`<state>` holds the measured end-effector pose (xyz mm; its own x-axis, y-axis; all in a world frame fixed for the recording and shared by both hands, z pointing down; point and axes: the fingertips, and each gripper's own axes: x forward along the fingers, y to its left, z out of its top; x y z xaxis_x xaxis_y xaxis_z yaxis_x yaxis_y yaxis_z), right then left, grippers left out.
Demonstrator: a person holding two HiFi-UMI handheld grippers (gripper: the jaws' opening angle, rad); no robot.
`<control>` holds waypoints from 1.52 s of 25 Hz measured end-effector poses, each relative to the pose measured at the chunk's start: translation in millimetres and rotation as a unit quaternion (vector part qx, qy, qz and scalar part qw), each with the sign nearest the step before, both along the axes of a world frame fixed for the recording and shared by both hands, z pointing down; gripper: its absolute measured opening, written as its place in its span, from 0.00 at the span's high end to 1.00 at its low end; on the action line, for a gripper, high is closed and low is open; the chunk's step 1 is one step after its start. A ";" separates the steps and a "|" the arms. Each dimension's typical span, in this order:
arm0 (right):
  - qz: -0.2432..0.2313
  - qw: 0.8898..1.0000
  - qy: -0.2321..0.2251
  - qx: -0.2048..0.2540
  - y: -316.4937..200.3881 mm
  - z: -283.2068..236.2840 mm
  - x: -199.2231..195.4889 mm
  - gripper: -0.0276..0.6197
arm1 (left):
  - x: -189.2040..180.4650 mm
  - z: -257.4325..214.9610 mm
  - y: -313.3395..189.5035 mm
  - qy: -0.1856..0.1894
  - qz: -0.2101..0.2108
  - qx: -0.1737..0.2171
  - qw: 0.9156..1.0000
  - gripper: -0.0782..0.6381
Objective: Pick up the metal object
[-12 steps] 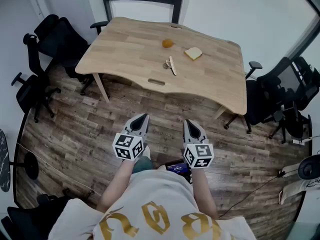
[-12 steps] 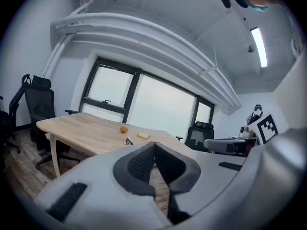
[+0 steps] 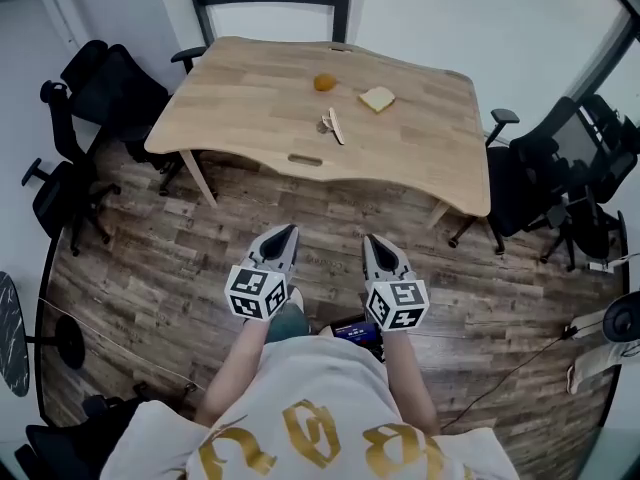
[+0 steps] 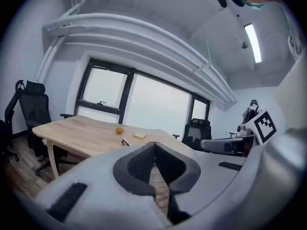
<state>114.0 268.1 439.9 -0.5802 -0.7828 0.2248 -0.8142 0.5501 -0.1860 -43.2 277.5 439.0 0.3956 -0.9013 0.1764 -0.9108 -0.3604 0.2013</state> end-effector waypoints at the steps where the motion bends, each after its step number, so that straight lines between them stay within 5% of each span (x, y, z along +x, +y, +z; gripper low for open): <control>1: 0.001 1.000 -0.003 -0.006 -0.1 1.4 -1.1 0.94 | -2.8 0.8 0.0 0.001 -0.004 -0.002 1.000 0.86; 15: 0.033 0.999 0.016 -0.040 -71.4 32.3 18.2 0.94 | -0.8 24.1 -77.6 -0.007 0.001 -0.023 1.000 0.86; 30: 0.118 0.989 0.035 -0.084 -267.8 51.3 -6.5 0.94 | -52.6 46.6 -310.2 -0.003 0.059 -0.072 0.996 0.86; 38: 0.141 0.985 0.037 -0.093 -313.4 57.3 -25.6 0.94 | -82.9 57.6 -371.4 0.005 0.072 -0.092 0.993 0.86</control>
<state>88.5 -45.2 497.1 -0.3233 -0.8515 0.4127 -0.9444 0.2630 -0.1972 -126.1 -93.9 496.6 0.5207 -0.7882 0.3282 -0.8502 -0.4434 0.2839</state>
